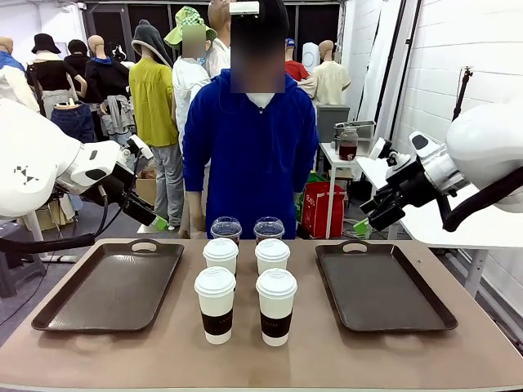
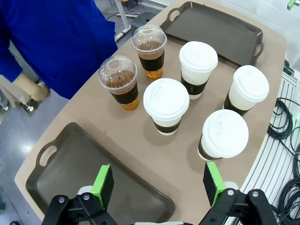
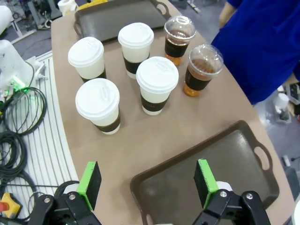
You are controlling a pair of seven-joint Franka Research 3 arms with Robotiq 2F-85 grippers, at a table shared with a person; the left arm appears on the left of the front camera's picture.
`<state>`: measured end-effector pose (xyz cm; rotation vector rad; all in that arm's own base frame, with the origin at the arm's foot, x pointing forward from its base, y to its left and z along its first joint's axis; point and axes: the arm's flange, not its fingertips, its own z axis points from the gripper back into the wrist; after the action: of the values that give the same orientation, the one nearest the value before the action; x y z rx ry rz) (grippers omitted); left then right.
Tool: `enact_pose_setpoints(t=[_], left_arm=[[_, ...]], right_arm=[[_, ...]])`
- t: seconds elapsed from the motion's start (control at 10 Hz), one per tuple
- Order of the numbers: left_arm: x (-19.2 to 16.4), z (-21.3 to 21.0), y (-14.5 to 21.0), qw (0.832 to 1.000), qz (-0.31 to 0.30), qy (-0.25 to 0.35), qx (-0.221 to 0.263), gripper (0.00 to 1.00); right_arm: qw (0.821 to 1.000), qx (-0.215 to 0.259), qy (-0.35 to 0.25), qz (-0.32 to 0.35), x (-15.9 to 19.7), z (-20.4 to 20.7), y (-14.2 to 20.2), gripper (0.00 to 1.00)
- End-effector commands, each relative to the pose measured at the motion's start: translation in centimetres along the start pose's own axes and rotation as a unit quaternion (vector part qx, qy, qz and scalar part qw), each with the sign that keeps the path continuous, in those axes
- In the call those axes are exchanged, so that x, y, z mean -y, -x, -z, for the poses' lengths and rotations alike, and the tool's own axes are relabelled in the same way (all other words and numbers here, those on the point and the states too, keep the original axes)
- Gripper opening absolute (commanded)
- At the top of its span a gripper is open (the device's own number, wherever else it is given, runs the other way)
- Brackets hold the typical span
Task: Distribute the coffee onto the tray.
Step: Pick up one iced Americano and place it on the right Handle tray.
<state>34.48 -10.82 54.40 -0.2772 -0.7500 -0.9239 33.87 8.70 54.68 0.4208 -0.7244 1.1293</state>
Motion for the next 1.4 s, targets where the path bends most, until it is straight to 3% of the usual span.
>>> enact_pose_setpoints(t=[0.0, 1.3], left_arm=[[-0.12, -0.03, 0.07, 1.000, 0.000, 0.001, 0.001, 1.00], [-0.12, -0.03, 0.07, 1.000, 0.000, 0.001, 0.001, 1.00]], right_arm=[[1.000, 0.006, -0.008, -0.010, 0.08, 0.02, 0.02, 1.00], [1.000, 0.006, -0.008, -0.010, 0.08, 0.02, 0.02, 1.00]])
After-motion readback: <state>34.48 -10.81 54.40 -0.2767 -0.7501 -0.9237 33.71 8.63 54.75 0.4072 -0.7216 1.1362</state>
